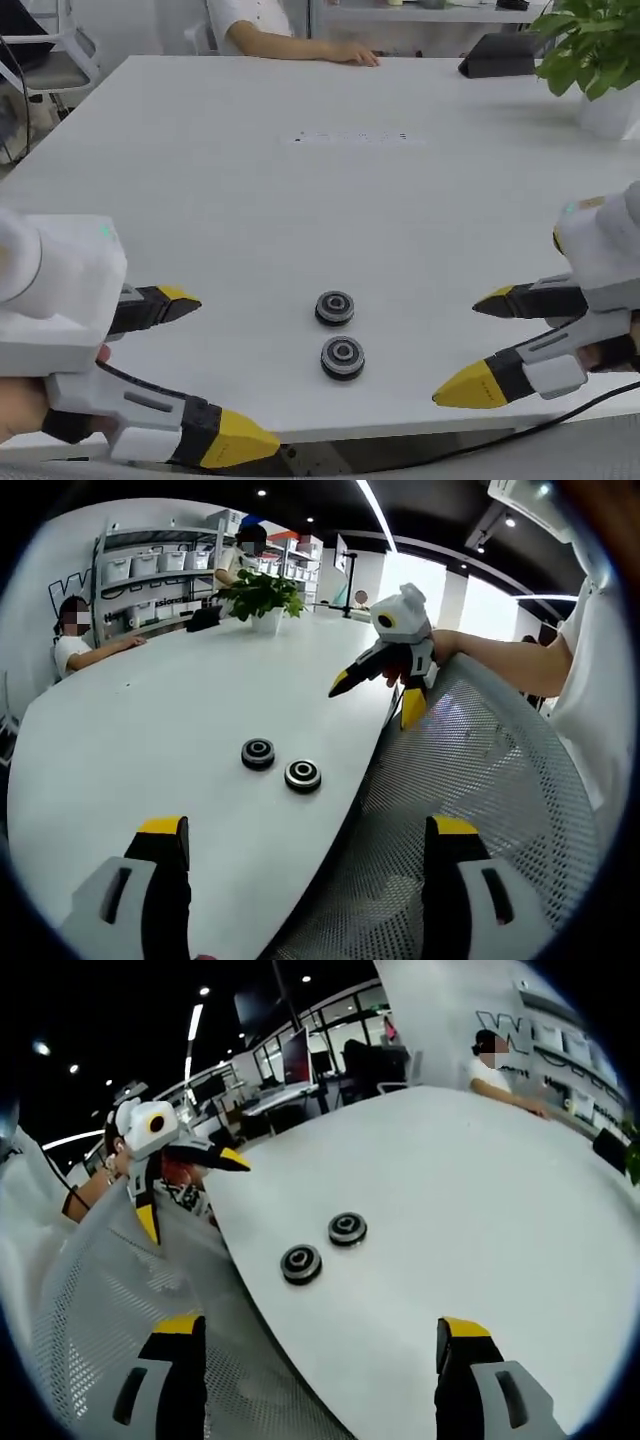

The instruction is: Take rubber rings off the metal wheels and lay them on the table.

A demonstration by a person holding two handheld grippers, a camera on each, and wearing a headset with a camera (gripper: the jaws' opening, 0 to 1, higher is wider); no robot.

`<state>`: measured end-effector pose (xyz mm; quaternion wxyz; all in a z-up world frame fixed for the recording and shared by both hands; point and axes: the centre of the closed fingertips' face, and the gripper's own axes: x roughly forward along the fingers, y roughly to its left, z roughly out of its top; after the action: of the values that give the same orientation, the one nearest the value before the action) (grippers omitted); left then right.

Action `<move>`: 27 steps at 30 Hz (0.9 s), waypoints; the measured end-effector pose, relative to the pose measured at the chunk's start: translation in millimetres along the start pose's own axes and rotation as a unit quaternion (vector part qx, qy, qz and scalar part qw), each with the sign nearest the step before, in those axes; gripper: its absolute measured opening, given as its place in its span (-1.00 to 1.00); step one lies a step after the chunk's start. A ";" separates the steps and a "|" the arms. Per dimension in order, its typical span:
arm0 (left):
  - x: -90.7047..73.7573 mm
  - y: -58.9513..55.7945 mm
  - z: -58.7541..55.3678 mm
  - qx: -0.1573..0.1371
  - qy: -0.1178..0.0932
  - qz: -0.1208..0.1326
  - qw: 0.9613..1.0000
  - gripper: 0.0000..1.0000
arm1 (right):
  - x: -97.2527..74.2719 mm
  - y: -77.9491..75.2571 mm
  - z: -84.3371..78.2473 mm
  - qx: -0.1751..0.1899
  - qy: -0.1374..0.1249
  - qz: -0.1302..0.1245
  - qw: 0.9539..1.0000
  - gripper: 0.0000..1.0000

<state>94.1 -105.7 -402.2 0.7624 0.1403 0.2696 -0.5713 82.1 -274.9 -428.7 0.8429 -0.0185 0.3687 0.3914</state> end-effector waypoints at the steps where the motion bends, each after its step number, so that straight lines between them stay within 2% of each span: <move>1: -0.7 0.1 1.6 -0.002 -0.004 0.001 1.000 0.93 | -0.3 -0.3 0.8 0.003 -0.003 0.000 1.000 0.91; 4: -2.6 -0.4 6.5 -0.005 -0.014 0.000 1.000 0.93 | -0.5 -0.5 1.7 0.006 -0.007 0.000 1.000 0.90; 7: -4.6 -4.1 16.1 -0.008 -0.034 -0.011 0.999 0.93 | -0.2 0.3 1.1 0.003 -0.004 0.001 1.000 0.90; 10: -6.3 -0.5 22.0 -0.009 -0.038 -0.006 0.999 0.93 | -0.5 0.6 2.5 0.001 -0.006 0.002 1.000 0.90; 12: -8.0 0.2 26.1 -0.005 -0.036 -0.004 0.999 0.95 | -1.9 1.3 7.1 0.004 -0.016 0.004 1.000 0.90; 16: -9.4 -3.3 38.7 0.015 -0.040 -0.011 0.999 0.95 | -4.8 3.6 15.3 0.001 -0.031 0.006 1.000 0.90; 21: -11.0 -5.1 55.7 0.048 -0.039 -0.016 0.998 0.95 | -9.9 13.8 36.7 -0.012 -0.066 0.019 0.998 0.89; 24: -11.9 -1.1 69.8 0.060 -0.050 -0.010 0.997 0.96 | -11.2 18.5 44.4 -0.025 -0.070 0.020 0.997 0.88; 27: -11.0 -0.4 83.5 0.077 -0.057 -0.017 0.995 0.93 | -10.9 23.8 54.2 -0.047 -0.070 0.021 0.996 0.87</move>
<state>112.5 -140.6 -327.8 0.7538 0.1609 0.1830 -0.6102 94.4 -248.1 -376.3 0.8566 -0.0226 0.2905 0.4259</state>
